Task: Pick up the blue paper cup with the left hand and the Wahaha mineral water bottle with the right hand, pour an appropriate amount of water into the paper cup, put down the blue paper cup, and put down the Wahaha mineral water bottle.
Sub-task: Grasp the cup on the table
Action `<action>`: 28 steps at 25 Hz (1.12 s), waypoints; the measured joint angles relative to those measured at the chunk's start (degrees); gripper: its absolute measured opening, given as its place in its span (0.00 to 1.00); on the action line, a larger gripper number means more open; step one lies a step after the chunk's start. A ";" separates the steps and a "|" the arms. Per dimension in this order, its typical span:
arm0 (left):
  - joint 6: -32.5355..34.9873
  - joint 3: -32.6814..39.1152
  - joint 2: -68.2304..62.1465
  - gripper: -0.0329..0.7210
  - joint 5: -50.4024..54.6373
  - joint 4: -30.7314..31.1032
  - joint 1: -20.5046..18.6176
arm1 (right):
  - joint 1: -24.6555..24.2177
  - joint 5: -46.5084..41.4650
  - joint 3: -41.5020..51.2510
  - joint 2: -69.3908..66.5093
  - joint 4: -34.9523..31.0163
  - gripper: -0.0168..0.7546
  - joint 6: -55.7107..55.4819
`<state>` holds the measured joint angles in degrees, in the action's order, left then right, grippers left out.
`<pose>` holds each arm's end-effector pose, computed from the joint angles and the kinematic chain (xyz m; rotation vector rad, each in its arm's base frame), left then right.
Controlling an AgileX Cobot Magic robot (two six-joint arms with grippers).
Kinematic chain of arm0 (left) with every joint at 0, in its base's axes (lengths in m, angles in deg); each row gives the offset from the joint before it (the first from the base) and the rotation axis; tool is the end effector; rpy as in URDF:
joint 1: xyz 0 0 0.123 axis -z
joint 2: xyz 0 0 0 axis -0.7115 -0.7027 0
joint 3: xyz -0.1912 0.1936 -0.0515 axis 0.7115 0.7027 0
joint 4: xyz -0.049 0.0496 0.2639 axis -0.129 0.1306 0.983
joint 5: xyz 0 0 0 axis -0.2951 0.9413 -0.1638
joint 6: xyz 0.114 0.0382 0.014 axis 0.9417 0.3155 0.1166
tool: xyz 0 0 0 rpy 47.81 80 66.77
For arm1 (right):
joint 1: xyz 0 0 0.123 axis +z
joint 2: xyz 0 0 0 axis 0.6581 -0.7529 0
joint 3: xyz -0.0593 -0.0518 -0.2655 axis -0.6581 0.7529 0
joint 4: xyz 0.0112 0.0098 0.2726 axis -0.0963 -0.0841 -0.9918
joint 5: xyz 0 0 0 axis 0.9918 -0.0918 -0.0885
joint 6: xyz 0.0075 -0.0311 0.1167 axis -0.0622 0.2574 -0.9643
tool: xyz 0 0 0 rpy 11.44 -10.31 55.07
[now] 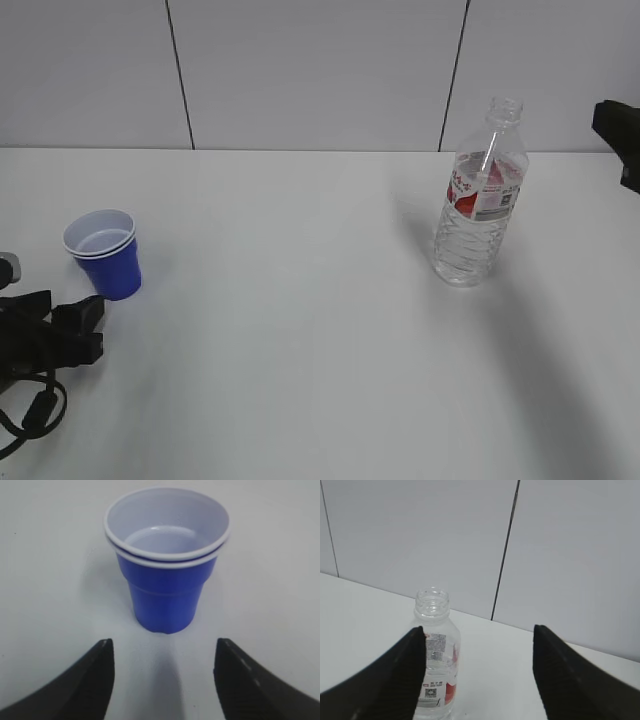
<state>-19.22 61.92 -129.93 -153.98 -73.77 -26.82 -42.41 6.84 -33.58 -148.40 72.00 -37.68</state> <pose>0.2498 -0.0623 0.0403 0.1018 2.0115 -0.1094 0.2866 0.0194 0.2453 -0.3741 1.6710 -0.0389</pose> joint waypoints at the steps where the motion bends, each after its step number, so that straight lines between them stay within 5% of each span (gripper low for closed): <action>1: 0.00 0.00 0.00 0.68 0.06 0.00 0.00 | 0.00 0.00 0.00 0.00 0.00 0.67 -0.09; 10: 0.00 -2.64 -1.22 0.92 -0.03 1.34 0.00 | 0.00 0.45 0.00 0.00 0.00 0.67 -0.56; 28: 0.00 -10.44 -12.09 0.91 -0.06 -2.30 0.00 | 0.00 3.27 -0.09 0.00 0.07 0.67 -0.56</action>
<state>-19.22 51.47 -142.02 -154.04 -76.07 -26.82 -42.41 10.12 -33.67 -148.40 72.07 -38.25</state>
